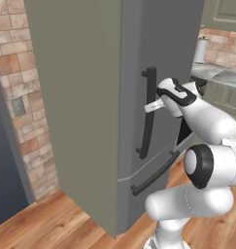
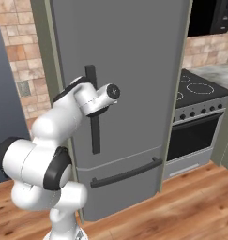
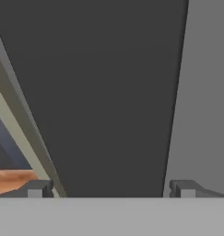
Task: There is a bowl on the dining counter. Grab a lemon wedge from the fridge and place it in the bowl. Then get the liquor bottle and glass cup from the cabinet and place them next to the bowl.
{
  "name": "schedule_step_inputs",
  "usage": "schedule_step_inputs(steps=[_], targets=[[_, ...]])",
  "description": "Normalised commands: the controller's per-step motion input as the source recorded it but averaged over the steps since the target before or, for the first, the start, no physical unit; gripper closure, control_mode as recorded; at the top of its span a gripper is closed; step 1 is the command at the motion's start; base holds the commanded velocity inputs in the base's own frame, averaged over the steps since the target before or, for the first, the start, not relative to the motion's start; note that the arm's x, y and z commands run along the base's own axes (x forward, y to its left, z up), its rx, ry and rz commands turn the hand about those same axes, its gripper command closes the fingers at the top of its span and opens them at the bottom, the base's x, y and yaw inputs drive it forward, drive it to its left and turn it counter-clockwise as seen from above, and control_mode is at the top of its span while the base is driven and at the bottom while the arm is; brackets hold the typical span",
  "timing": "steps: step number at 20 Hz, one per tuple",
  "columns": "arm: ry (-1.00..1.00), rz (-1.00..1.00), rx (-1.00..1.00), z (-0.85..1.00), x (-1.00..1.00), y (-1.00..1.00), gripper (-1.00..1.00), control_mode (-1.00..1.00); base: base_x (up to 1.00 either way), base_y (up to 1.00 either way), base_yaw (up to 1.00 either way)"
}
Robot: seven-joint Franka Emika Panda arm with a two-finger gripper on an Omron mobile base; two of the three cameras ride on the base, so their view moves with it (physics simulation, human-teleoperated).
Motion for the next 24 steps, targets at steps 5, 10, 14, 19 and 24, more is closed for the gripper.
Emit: schedule_step_inputs(steps=[5,10,14,19,24], targets=[[0.0,0.0,0.0,0.0,0.26,0.22,-1.0,-1.0,0.0,0.0,0.0],[0.0,0.0,0.0,0.0,0.52,0.0,-1.0,-1.0,0.0,0.0,0.0],[0.01,0.0,0.0,0.0,0.49,0.07,1.0,-1.0,0.0,0.0,0.0],[0.07,0.0,-0.01,-0.03,0.26,0.27,1.0,-1.0,0.0,0.0,0.0],[0.0,0.0,-0.01,-0.01,-0.05,0.01,1.0,-1.0,0.0,0.0,0.0]])
